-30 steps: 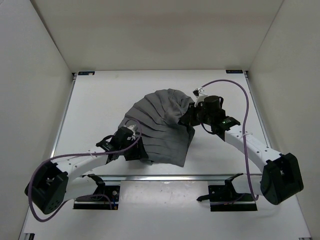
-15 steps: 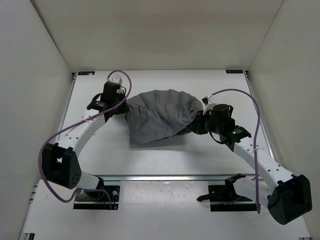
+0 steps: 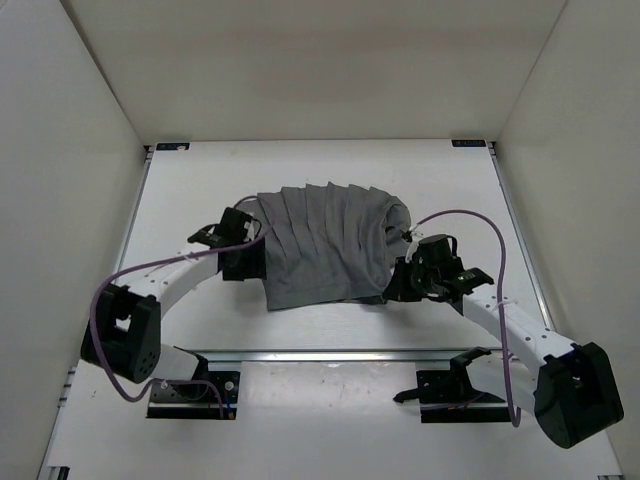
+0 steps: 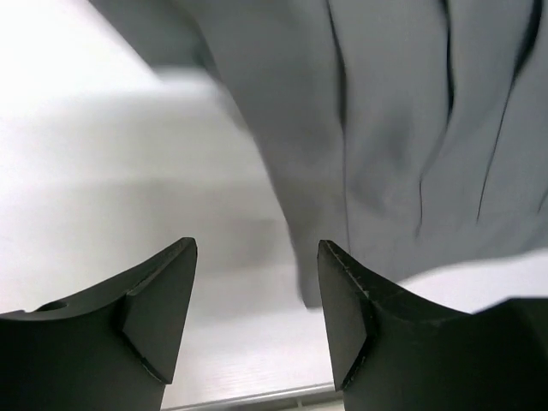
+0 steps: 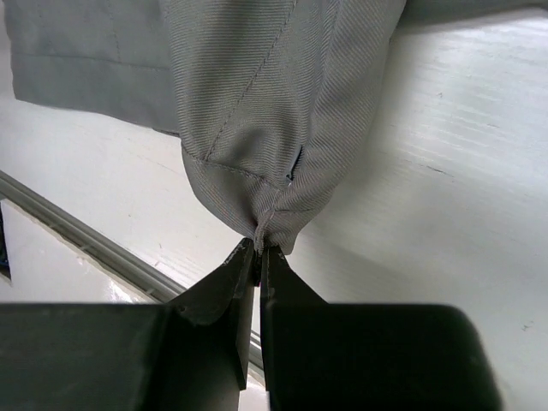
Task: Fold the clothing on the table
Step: Flatten the skirt out
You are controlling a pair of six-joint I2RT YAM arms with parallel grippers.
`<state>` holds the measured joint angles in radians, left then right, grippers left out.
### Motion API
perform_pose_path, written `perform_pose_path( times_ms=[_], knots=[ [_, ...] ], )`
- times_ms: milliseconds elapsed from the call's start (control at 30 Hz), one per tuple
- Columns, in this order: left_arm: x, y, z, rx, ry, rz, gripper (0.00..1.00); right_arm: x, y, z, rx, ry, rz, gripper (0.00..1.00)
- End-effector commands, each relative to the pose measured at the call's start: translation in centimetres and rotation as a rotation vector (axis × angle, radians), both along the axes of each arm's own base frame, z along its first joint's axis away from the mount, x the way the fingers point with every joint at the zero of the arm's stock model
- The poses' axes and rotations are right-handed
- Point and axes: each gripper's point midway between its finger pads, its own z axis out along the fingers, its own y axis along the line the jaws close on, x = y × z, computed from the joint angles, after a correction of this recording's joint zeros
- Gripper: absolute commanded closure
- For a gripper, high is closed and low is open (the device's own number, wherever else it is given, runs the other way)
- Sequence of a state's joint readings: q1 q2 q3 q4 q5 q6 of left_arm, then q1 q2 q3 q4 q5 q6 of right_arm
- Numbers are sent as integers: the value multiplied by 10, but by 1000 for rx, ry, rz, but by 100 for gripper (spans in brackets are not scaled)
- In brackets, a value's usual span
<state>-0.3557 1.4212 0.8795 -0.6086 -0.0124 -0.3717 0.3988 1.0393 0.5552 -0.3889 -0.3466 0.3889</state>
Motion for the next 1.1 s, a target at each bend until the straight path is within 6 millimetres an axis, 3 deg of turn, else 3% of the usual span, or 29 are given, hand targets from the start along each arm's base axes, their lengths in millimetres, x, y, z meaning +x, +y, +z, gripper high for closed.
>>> perform_pose_path(
  times_ms=[0, 33, 100, 233, 433, 567, 600, 667, 700, 733, 767, 800, 833, 867, 900, 933, 967, 1033, 1067],
  knots=[
    [-31, -21, 1, -122, 2, -14, 31, 4, 11, 4, 30, -30, 34, 100],
    [-43, -18, -11, -131, 36, 0, 31, 4, 11, 0, 26, -24, 37, 100],
    [-54, -27, -16, -187, 38, 5, 30, 4, 16, 1, 35, -26, 49, 100],
    [-63, -42, -28, -251, 38, 33, 28, 6, 19, 1, 50, -31, 50, 100],
    [-52, -56, -31, -305, -4, 76, 28, 5, 15, -2, 39, -39, 39, 100],
    [-54, -63, -39, -300, 24, 63, 38, 3, 13, -3, 37, -43, 42, 100],
    [-57, -64, -43, -305, 35, 57, 42, 2, 13, -3, 34, -42, 43, 100],
    [-65, -72, -47, -346, 74, 33, 66, 1, 8, -6, 25, -31, 38, 100],
    [-67, -75, -48, -377, 79, 30, 92, 4, 8, -2, 29, -48, 38, 100],
    [-65, -77, -45, -400, 73, 28, 100, 3, 7, -2, 33, -46, 38, 100],
    [-67, -76, -43, -400, 72, 28, 100, 6, 6, 1, 35, -52, 32, 100],
    [-58, -76, -35, -393, 31, 20, 100, 4, 8, 3, 43, -47, 47, 100],
    [-59, -72, -32, -383, 38, 22, 100, 8, 9, 12, 48, -73, 54, 100],
    [-51, -66, -16, -375, 4, 32, 100, 15, 9, 27, 50, -115, 53, 100],
    [-43, -65, 5, -386, -40, 20, 100, 18, 9, 42, 50, -159, 71, 100],
    [-23, -59, 37, -413, -128, 43, 100, 22, 7, 57, 50, -203, 63, 100],
    [-21, -50, 49, -399, -137, 52, 100, 30, 5, 80, 52, -279, 54, 100],
    [2, -44, 123, -419, -284, 22, 100, 36, 4, 123, 86, -397, 69, 99],
    [0, -38, 136, -400, -285, 31, 100, 39, 2, 154, 119, -470, 64, 100]
  ],
)
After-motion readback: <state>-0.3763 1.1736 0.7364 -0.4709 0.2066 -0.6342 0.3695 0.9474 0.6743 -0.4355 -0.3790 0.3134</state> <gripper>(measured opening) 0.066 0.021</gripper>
